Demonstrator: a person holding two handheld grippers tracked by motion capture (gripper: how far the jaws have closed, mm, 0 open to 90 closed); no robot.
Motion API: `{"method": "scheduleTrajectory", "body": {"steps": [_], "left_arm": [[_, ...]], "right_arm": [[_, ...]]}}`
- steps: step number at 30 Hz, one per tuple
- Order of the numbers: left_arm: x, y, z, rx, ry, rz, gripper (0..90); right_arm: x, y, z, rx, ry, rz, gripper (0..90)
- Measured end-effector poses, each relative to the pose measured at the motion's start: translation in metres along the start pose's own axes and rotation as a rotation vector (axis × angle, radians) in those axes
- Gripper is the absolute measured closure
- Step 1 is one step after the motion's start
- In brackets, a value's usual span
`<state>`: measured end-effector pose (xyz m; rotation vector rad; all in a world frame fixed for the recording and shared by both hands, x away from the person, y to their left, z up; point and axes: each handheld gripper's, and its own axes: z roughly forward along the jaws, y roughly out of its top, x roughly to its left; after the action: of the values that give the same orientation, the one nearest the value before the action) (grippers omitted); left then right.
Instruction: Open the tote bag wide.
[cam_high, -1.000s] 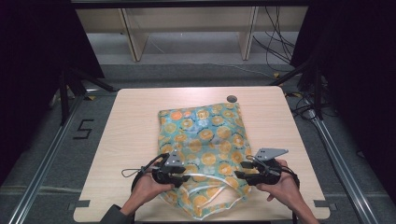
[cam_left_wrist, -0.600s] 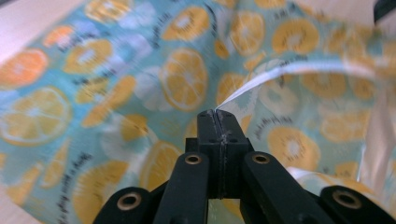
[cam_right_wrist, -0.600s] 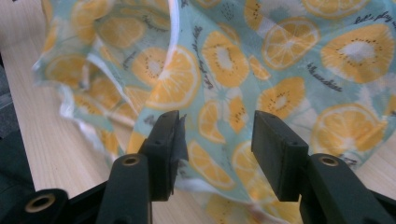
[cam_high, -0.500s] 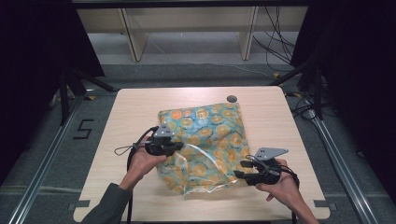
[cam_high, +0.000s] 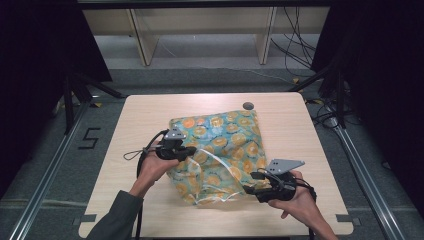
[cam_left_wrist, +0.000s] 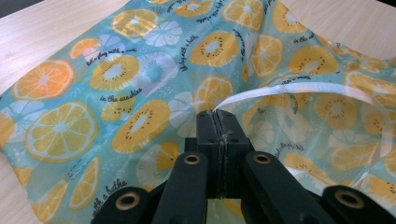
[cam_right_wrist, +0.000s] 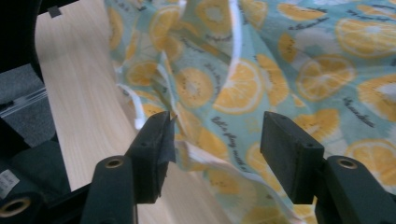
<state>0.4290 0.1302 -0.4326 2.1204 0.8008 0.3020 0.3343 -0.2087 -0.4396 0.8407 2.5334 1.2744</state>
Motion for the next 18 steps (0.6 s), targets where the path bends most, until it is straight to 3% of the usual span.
{"method": "scheduleTrajectory", "body": {"steps": [2,3,10,13,14,15,18], "left_arm": [[0.001,-0.001,0.001,-0.002,-0.005,-0.009,88.6],[0.002,-0.001,0.001,0.000,-0.005,-0.004,88.7],[0.007,-0.004,0.003,0.001,-0.012,-0.021,88.4],[0.008,-0.005,0.003,0.004,-0.008,-0.019,88.0],[0.009,-0.005,0.003,0.008,-0.009,-0.019,87.7],[0.008,-0.006,0.003,0.006,-0.011,-0.028,87.7],[0.010,-0.007,0.004,0.015,-0.014,-0.020,87.0]], "right_arm": [[0.003,0.002,0.003,0.007,0.022,-0.027,40.5],[0.005,0.003,0.005,0.000,0.031,-0.016,40.1],[0.013,0.006,0.024,0.094,-0.005,-0.070,39.3],[0.011,0.006,0.031,0.110,-0.012,-0.099,57.6],[0.007,0.006,0.036,0.135,-0.048,-0.132,74.7],[0.007,0.006,0.036,0.135,-0.048,-0.132,74.7],[0.001,0.007,0.037,0.136,-0.058,-0.146,89.2]]}}
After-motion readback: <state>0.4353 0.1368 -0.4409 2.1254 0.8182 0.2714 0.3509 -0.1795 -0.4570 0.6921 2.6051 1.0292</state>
